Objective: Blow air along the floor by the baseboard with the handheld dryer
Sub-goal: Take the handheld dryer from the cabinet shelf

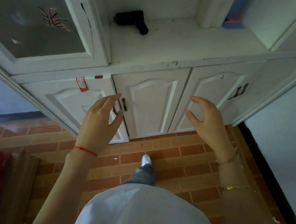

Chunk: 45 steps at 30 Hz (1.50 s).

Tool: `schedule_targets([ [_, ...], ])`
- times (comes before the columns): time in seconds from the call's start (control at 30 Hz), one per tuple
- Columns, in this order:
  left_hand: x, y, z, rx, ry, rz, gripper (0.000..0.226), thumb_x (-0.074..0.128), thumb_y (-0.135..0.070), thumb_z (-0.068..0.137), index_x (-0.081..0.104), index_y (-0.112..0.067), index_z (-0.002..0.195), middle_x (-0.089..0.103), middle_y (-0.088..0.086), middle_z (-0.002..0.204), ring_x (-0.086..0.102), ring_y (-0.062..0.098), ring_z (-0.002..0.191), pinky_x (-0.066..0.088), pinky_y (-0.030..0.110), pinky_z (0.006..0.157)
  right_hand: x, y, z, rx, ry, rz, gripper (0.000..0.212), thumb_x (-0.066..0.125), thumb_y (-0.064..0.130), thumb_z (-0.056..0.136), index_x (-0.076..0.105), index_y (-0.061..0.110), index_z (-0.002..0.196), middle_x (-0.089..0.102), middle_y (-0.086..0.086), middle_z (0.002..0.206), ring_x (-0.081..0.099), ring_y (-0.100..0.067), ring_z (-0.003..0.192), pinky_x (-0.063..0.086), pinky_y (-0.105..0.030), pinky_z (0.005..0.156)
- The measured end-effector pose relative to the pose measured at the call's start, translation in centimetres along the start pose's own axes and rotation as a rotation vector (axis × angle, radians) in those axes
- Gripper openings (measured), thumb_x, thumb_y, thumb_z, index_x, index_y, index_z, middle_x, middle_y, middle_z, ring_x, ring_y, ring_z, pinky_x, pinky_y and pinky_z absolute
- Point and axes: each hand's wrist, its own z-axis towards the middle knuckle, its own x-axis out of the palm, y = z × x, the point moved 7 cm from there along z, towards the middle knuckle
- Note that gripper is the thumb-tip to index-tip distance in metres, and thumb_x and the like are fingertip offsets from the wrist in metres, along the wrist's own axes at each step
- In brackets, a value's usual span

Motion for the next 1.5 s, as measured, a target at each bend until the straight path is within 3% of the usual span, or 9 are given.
schedule_targets([
  [0.23,1.9,-1.4,11.0,0.036,-0.021,-0.036,0.046,0.059,-0.019,0.097,0.052,-0.012,0.142,0.060,0.011,0.136,0.056,0.028,0.126,0.041,0.030,0.104,-0.7,-1.0,10.8,-0.038,-0.034,0.022,0.049,0.060,0.029,0.094,0.049,0.012,0.139,0.055,-0.005,0.138,0.046,-0.020,0.131,0.034,-0.030,0.110],
  [0.4,1.9,-2.2,17.4,0.090,-0.036,-0.034,0.045,0.059,-0.018,0.098,0.052,-0.010,0.142,0.060,0.012,0.135,0.057,0.029,0.126,0.047,0.044,0.107,-1.0,-1.1,17.0,-0.067,-0.058,0.048,0.048,0.060,0.029,0.094,0.050,0.013,0.139,0.055,-0.004,0.138,0.046,-0.018,0.130,0.034,-0.027,0.110],
  [0.5,1.7,-1.5,19.7,0.046,-0.053,-0.015,0.046,0.059,-0.018,0.098,0.052,-0.011,0.142,0.061,0.012,0.134,0.058,0.029,0.123,0.047,0.040,0.106,-0.5,-1.0,19.8,-0.091,-0.027,0.057,0.048,0.060,0.029,0.095,0.050,0.012,0.139,0.055,-0.004,0.138,0.046,-0.019,0.131,0.035,-0.031,0.111],
  [0.73,2.5,0.2,22.3,-0.048,-0.082,0.000,0.046,0.060,-0.017,0.097,0.052,-0.011,0.142,0.060,0.011,0.135,0.058,0.028,0.124,0.043,0.033,0.105,1.1,-1.2,25.1,-0.144,0.042,0.060,0.047,0.060,0.028,0.094,0.051,0.013,0.138,0.056,-0.003,0.137,0.046,-0.018,0.129,0.034,-0.025,0.108],
  [1.03,2.4,1.6,27.3,-0.146,-0.158,0.031,0.048,0.058,-0.019,0.098,0.049,-0.009,0.144,0.060,0.014,0.135,0.056,0.031,0.126,0.047,0.041,0.105,3.6,0.7,34.5,-0.245,0.090,0.036,0.045,0.058,0.031,0.095,0.053,0.013,0.135,0.058,-0.004,0.132,0.049,-0.021,0.124,0.031,-0.021,0.102],
  [1.2,2.8,3.5,31.4,-0.190,-0.191,0.061,0.048,0.056,-0.019,0.098,0.048,-0.011,0.145,0.060,0.013,0.135,0.056,0.030,0.124,0.046,0.037,0.101,6.6,2.6,40.9,-0.284,0.108,0.030,0.043,0.058,0.030,0.095,0.054,0.011,0.133,0.059,-0.008,0.129,0.052,-0.027,0.119,0.036,-0.030,0.100],
  [1.5,4.9,7.5,41.0,-0.249,-0.164,0.081,0.053,0.051,-0.018,0.100,0.038,-0.009,0.151,0.046,0.015,0.151,0.045,0.030,0.137,0.034,0.035,0.115,12.6,4.2,49.4,-0.196,0.186,0.075,0.049,0.057,0.036,0.095,0.052,0.005,0.133,0.056,-0.014,0.130,0.048,-0.029,0.122,0.035,-0.031,0.100],
])
